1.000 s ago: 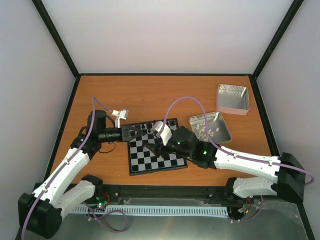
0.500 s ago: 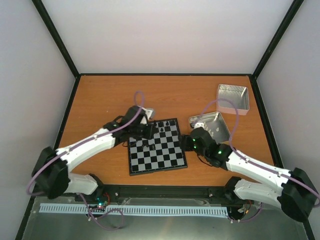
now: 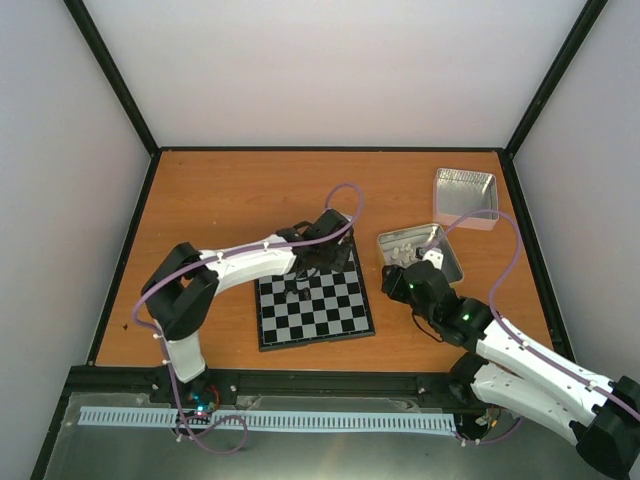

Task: Set up the chess pieces on the board
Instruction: Place the chess piece on the chessboard.

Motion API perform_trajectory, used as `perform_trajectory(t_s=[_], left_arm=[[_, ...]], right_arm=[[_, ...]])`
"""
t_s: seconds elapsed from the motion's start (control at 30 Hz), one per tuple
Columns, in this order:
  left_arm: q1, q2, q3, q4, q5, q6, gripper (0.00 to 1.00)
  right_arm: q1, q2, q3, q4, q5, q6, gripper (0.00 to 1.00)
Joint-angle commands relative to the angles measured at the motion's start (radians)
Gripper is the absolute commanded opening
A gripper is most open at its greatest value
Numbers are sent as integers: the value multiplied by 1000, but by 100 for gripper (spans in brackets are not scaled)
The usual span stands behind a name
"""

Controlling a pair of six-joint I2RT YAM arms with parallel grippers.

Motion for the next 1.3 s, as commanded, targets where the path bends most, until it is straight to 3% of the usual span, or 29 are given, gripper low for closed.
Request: perform_trajectory(t_s=[0.0, 0.7, 1.03, 1.27], left_arm=[[-9, 42, 43, -19, -55, 15, 1], [-9, 164, 88, 10, -126, 6, 3], [-9, 124, 106, -17, -114, 7, 27], [-9, -25, 102, -46, -66, -5, 32]], right_arm=[[-6, -18, -25, -22, 39, 27, 66], [-5, -3, -29, -10, 10, 16, 66], [-5, 9, -30, 8, -11, 10, 66], [-5, 14, -23, 30, -35, -9, 65]])
